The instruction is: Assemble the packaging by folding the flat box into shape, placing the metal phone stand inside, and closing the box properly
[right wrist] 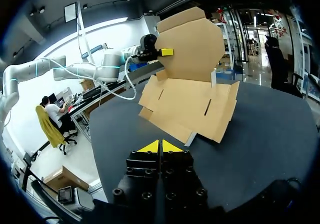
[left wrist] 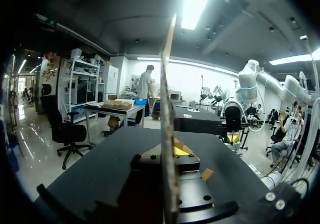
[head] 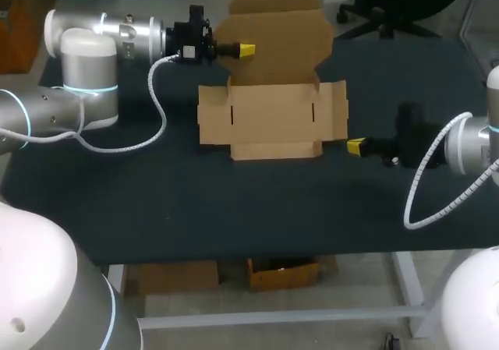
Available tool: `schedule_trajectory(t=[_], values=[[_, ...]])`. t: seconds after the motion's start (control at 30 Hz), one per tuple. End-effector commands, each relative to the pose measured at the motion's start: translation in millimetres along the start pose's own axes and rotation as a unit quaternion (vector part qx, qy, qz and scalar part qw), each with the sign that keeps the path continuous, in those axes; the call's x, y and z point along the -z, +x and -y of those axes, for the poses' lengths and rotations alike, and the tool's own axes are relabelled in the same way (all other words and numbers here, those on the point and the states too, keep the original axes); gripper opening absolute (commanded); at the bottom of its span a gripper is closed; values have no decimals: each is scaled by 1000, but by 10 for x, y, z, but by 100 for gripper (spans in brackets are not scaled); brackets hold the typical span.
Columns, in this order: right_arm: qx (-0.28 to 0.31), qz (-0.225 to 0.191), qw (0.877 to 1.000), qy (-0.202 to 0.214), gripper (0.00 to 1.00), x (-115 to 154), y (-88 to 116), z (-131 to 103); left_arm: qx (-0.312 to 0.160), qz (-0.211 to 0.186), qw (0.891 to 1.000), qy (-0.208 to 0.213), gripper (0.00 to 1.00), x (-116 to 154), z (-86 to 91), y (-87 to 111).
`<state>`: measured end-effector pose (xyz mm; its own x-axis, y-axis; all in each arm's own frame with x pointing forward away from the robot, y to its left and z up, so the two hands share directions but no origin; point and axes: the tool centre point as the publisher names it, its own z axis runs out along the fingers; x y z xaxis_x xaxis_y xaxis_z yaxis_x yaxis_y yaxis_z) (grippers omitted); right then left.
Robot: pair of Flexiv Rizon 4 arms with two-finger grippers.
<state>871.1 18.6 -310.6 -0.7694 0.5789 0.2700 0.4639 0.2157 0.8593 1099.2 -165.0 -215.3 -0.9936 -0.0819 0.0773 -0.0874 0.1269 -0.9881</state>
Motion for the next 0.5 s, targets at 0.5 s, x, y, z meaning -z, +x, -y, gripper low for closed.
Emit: schedule_trajectory(t=[0.5], values=[[30,12,999,9,0,-161,89,114,-17,11,1000,7,0,4,21,275]])
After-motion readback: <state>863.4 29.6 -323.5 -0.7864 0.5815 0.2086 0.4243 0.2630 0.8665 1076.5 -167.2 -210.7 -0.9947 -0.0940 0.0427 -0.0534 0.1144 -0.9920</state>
